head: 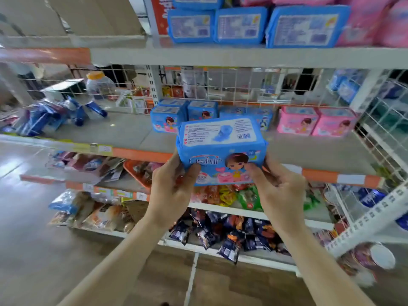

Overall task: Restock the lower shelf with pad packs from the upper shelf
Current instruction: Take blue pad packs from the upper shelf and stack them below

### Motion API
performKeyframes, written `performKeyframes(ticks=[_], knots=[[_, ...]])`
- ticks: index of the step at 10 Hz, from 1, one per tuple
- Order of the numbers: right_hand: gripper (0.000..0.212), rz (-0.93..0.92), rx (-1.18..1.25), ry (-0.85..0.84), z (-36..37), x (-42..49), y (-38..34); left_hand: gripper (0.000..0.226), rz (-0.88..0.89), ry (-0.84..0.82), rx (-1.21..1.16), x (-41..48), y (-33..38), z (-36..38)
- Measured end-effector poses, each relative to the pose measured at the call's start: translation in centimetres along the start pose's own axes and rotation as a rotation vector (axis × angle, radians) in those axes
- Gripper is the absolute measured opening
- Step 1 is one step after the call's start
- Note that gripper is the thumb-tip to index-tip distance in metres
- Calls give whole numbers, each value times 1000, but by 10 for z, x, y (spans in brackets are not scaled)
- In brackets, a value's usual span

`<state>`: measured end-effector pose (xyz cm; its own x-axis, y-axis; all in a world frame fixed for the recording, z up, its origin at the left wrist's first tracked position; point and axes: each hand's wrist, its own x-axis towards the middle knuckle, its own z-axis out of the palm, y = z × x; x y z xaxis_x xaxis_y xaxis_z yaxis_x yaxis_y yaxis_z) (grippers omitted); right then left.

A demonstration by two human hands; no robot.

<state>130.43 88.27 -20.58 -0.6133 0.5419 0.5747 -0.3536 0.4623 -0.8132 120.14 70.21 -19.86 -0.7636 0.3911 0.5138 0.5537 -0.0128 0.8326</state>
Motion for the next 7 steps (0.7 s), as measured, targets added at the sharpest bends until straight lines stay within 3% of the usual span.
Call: performKeyframes(ticks=[3,5,6,7], knots=[[46,51,-115,53,14,-45,15,27,-63,-125,-11,-13,-34,-6],[41,156,-63,34,57,-44,16,46,-149,-168,-56,-3,-46,-56],[26,360,173,67,72,-37,31,67,-6,-168,83,-6,-37,-70],[31,535,275,-4,86,-29,43,69,312,-206,318,-14,-18,-75]])
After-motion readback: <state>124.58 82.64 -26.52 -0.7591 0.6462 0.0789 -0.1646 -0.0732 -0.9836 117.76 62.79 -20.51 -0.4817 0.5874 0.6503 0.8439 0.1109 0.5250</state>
